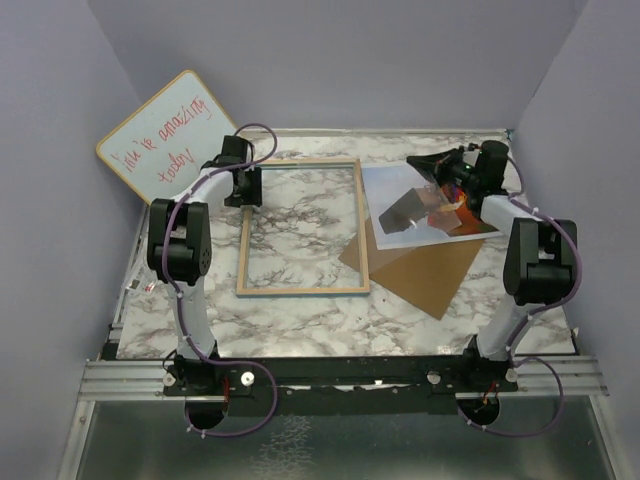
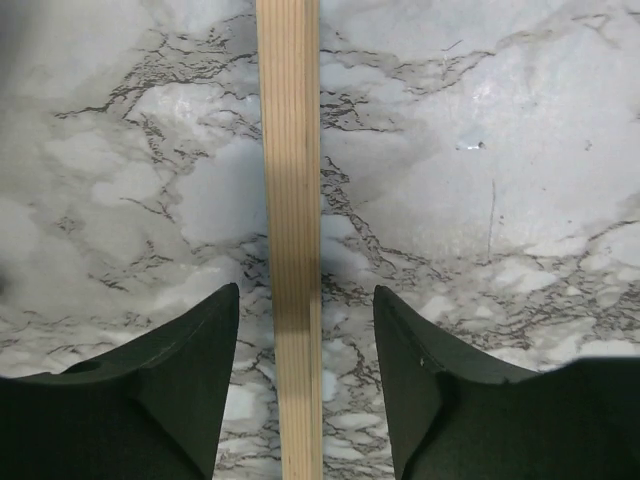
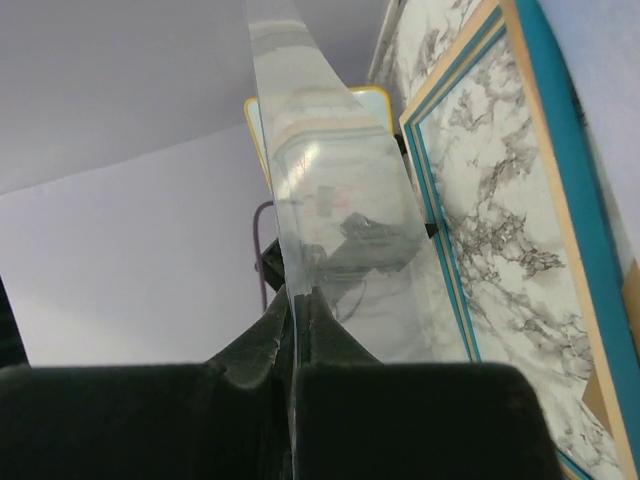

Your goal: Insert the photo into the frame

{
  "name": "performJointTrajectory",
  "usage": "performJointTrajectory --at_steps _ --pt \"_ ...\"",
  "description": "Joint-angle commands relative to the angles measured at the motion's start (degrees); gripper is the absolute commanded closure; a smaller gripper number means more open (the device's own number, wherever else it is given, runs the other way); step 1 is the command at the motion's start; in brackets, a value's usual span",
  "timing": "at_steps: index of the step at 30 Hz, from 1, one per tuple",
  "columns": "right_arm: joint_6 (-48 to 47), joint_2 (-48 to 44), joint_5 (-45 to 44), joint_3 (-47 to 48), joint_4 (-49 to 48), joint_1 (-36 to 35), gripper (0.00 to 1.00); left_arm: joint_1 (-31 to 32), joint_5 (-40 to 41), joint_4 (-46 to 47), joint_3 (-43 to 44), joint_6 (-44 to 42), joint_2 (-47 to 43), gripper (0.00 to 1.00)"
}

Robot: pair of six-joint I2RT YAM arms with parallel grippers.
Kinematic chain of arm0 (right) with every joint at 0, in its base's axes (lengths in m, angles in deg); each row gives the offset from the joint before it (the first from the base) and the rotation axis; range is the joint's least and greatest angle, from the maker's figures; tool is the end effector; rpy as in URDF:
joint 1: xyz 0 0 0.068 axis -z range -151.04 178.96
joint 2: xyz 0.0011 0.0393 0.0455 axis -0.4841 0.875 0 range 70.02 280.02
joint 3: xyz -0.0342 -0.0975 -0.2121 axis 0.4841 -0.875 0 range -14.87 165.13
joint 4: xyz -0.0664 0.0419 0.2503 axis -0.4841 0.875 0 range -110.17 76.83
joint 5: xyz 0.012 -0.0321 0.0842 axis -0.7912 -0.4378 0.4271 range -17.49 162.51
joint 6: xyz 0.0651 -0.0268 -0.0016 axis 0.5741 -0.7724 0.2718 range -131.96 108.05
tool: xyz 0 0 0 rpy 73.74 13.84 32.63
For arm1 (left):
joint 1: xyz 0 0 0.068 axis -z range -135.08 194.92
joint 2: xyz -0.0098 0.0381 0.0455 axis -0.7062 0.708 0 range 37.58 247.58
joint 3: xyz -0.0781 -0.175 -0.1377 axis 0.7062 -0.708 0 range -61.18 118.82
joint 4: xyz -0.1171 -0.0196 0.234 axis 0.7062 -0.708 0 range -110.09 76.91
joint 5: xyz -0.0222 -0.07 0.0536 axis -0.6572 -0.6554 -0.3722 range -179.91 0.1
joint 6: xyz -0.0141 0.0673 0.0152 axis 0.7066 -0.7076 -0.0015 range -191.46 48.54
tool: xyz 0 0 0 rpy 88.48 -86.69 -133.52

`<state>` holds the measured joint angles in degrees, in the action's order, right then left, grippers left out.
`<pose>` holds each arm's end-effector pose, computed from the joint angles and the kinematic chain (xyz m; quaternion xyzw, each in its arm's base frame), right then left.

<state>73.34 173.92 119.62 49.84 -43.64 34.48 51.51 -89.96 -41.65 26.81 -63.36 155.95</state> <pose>0.4139 0.0024 0.1930 0.3510 0.6848 0.5994 0.2204 0.4348 -0.0502 0.1268 -0.0126 0.9634 -0.0347 0.2655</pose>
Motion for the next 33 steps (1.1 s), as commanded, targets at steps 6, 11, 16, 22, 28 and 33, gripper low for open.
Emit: performJointTrajectory --at_steps 6,11,16,22,28,33 --pt "4.3 3.1 -11.5 -0.1 -9.4 -11.1 1.00 -1.8 4.3 -1.9 3.0 3.6 -8.6 0.39" --pt "7.4 6.0 -15.4 -0.4 -12.7 -15.4 0.99 -2.4 6.1 -1.9 2.4 4.7 -9.3 0.46" --pt "8.5 8.0 -20.1 -0.9 -15.4 -18.5 1.00 -2.7 6.9 -1.7 1.8 6.2 -7.7 0.54" --pt "10.8 10.8 -24.2 -2.4 -21.7 -20.4 1.00 -2.7 5.5 0.2 0.5 7.4 -4.7 0.63" --pt "12.3 12.1 -25.9 -1.7 -21.7 -21.7 1.00 -2.7 5.8 1.7 -0.9 7.6 -3.7 0.64" --pt "12.9 12.8 -27.8 -1.8 -19.8 -22.7 0.99 -2.7 6.3 2.6 -1.8 7.8 -2.9 0.70"
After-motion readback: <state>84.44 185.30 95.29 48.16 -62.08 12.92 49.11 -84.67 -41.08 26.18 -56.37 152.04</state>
